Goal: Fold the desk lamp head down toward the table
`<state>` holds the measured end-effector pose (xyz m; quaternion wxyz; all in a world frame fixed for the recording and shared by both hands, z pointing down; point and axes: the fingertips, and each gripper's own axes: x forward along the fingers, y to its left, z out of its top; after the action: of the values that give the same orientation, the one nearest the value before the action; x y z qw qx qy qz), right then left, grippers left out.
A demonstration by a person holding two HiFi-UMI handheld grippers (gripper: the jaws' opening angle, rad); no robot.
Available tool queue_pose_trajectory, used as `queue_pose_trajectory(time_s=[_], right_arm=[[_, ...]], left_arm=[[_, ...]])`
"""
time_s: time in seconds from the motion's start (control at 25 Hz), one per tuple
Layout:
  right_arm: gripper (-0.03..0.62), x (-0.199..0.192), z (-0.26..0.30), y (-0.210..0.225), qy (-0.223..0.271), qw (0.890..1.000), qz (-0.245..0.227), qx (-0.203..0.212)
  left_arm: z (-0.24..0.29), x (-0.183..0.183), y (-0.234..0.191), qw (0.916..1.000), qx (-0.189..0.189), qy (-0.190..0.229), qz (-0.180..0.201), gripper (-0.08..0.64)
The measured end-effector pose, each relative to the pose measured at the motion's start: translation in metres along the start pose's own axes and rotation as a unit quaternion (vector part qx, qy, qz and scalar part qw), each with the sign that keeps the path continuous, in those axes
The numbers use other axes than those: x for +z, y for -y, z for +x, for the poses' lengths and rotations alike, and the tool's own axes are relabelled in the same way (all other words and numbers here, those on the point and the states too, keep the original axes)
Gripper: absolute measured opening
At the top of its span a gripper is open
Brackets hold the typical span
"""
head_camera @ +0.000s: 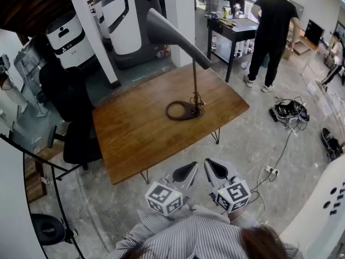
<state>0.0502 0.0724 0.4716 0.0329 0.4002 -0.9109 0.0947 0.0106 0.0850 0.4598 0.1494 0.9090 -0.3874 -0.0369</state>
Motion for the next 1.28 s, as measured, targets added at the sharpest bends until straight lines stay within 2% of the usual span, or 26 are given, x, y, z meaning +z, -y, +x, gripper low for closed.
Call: queue_pose_trajectory(time_s=[0.2,0.76,0.92,1.0,1.12,1.28], right_arm=[[0.0,0.0,-0.002,-0.001,0.003,1.0,0.001,-0.004],[0.0,0.001,-0.006,-0.003,-0.006,1.0,-0.004,0.01],[0.0,0.007,-0.008,-0.002,0.023,0.999,0.011,0.023],[0.0,0.01,-0.01,0.005,0.033,0.999,0.014,0.015],[0.0,0.013,-0.014,0.017,0.039,0.999,0.01,0.005],[0.0,0.006,-0.019,0.023,0.032,0.999,0.011,0.012]], left_arm=[[-0.001,-0.002,0.0,0.9998,-0.006,0.0,-0.017,0.006],[0.003,-0.002,0.003,0.9995,-0.012,0.002,-0.03,0.006],[0.004,-0.001,0.001,0.9994,-0.011,0.008,-0.032,0.006],[0.007,-0.001,0.001,0.9994,-0.009,0.01,-0.033,0.006],[0.011,0.001,0.002,0.9995,-0.002,0.012,-0.029,0.006],[0.015,-0.006,0.003,0.9993,0.01,0.015,-0.034,0.006]])
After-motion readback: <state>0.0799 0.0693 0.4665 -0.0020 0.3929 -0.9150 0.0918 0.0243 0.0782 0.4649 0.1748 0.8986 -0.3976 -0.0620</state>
